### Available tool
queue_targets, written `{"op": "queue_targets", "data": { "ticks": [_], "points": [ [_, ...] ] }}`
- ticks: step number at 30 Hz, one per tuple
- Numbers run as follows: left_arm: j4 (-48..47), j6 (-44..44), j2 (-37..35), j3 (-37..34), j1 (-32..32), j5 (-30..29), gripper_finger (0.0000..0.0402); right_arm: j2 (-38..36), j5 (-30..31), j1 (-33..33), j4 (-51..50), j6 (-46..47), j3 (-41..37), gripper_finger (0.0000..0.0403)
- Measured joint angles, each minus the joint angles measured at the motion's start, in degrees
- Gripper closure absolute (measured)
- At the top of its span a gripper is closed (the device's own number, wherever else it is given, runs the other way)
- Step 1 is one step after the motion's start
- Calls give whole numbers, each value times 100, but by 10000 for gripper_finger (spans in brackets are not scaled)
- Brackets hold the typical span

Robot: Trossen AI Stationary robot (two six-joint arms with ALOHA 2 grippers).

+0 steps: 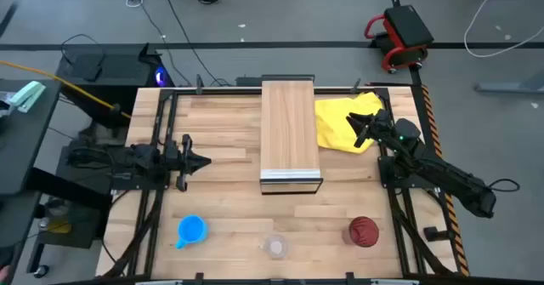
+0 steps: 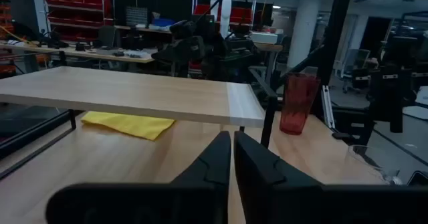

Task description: Stack small to large cups/mugs on shelf

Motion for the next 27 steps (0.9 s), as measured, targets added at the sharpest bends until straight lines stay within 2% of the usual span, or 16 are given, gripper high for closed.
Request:
{"op": "queue_targets", "data": {
  "ticks": [10,27],
  "points": [
    [0,2,2,2,1,0,366,1,2,0,0,0,0,286],
    [0,2,0,2,0,-1,370,0,2,1,0,0,0,286]
  ]
}}
